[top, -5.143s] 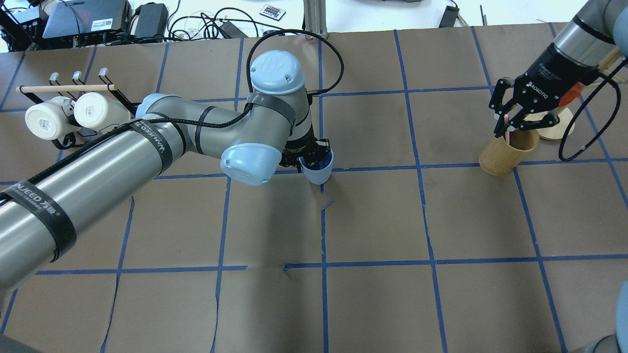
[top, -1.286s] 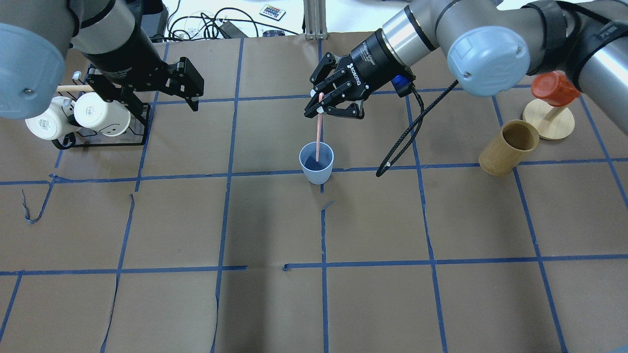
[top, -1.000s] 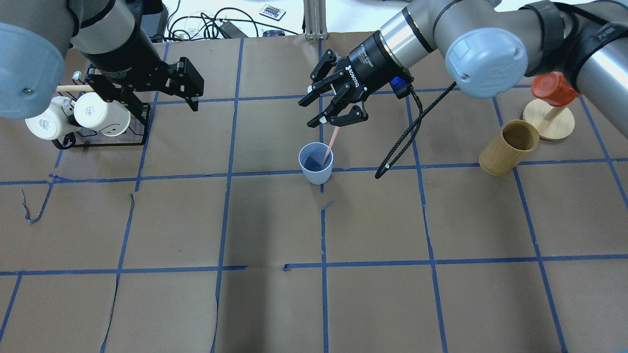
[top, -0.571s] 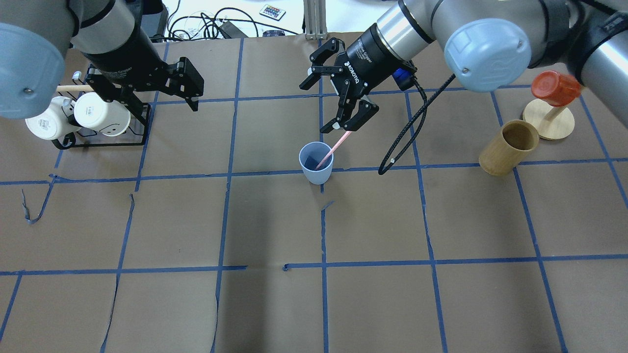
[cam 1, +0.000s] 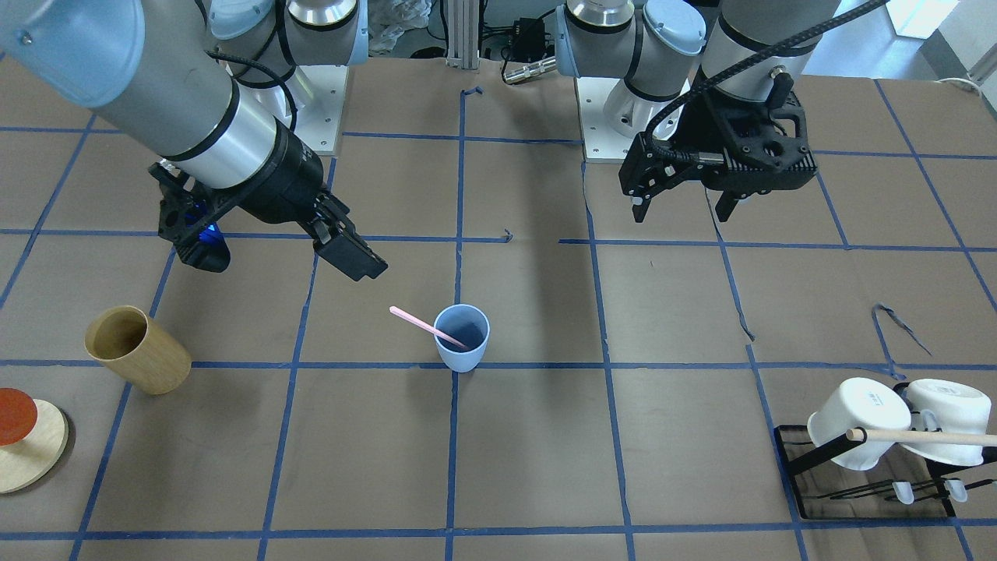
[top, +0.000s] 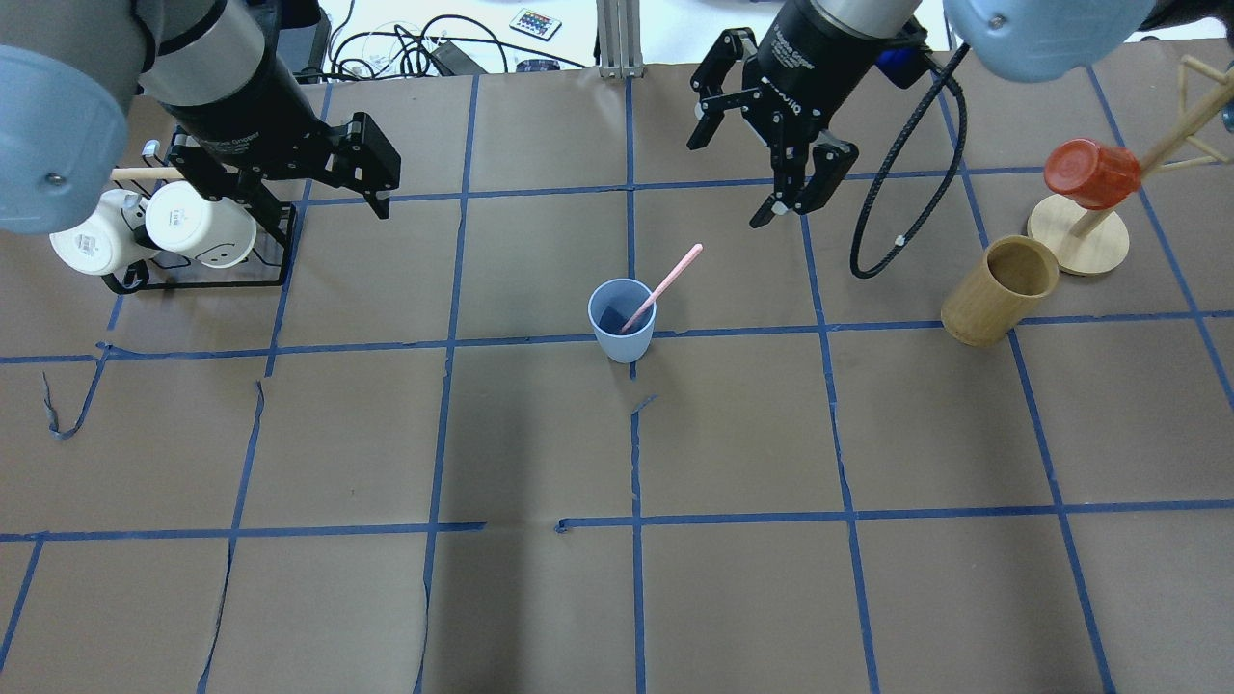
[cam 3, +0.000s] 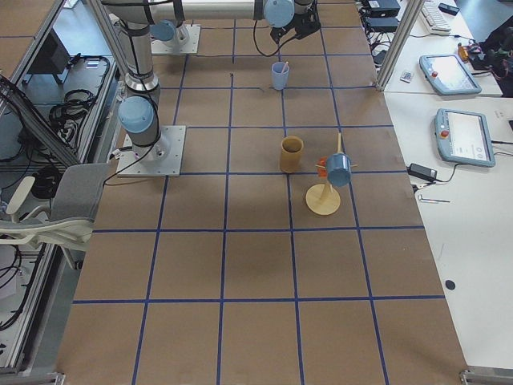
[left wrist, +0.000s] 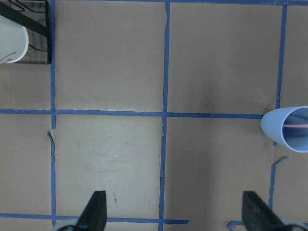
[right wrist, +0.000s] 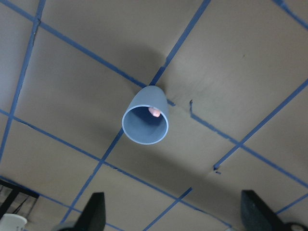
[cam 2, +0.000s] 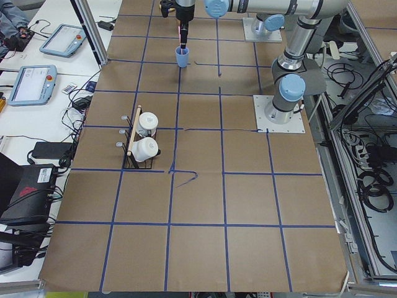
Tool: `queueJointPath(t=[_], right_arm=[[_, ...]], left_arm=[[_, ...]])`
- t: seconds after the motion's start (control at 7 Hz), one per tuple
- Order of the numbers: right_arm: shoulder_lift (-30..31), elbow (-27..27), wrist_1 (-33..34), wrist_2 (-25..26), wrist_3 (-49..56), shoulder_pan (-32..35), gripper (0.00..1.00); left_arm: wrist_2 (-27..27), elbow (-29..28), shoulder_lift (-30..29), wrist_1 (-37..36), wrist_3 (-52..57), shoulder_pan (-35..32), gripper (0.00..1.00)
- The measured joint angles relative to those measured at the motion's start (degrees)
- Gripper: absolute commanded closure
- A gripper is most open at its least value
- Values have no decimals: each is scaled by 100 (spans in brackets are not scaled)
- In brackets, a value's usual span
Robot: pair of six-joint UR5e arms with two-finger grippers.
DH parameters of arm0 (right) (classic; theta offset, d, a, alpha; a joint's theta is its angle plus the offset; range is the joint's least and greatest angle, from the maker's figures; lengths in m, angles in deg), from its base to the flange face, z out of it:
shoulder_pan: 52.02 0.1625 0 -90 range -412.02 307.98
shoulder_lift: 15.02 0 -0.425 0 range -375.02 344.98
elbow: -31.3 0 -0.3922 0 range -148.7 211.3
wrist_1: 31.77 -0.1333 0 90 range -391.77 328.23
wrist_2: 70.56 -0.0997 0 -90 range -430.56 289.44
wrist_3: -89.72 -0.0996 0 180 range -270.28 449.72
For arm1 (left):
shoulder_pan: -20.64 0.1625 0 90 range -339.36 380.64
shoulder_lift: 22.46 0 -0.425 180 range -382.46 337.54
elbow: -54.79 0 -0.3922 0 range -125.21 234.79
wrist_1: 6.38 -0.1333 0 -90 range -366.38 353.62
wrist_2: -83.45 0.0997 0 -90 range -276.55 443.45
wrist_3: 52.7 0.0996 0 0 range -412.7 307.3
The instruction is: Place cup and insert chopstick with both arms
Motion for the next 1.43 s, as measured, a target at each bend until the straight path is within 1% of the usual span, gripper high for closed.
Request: queueJointPath(t=[0.14, 0.29, 0.43, 0.57, 0.71, 0.86, 1.0, 1.14, 1.29, 1.43], right_arm=[[114, 39, -363, 722, 975, -117, 0], [232, 48, -702, 1326, 1871, -285, 0], [321, 45, -1016, 1661, 2748, -460, 0], [396, 40, -1232, 1867, 3632, -581, 0], [499, 29, -1312, 2177, 4330, -629, 0], [600, 14, -1345, 2540, 4745, -628, 0], [648, 0, -1338, 2739, 4904, -613, 0], [649, -14, -1208, 2808, 4963, -606, 0], [627, -40, -889, 2721, 4988, -601, 0], [630, -99, -601, 2481, 5028, -599, 0]], left_arm=[[4, -3, 0, -4, 0, -2, 0], [6, -5, 0, -8, 0, -6, 0], [6, -6, 0, -12, 0, -8, 0], [7, -9, 0, -15, 0, -8, 0], [7, -12, 0, -15, 0, -9, 0], [7, -12, 0, -15, 0, -9, 0], [7, -10, 0, -14, 0, -9, 0], [7, -7, 0, -12, 2, -9, 0], [7, -7, -3, -15, 6, -9, 0], [7, -6, -6, -21, 8, -9, 0]])
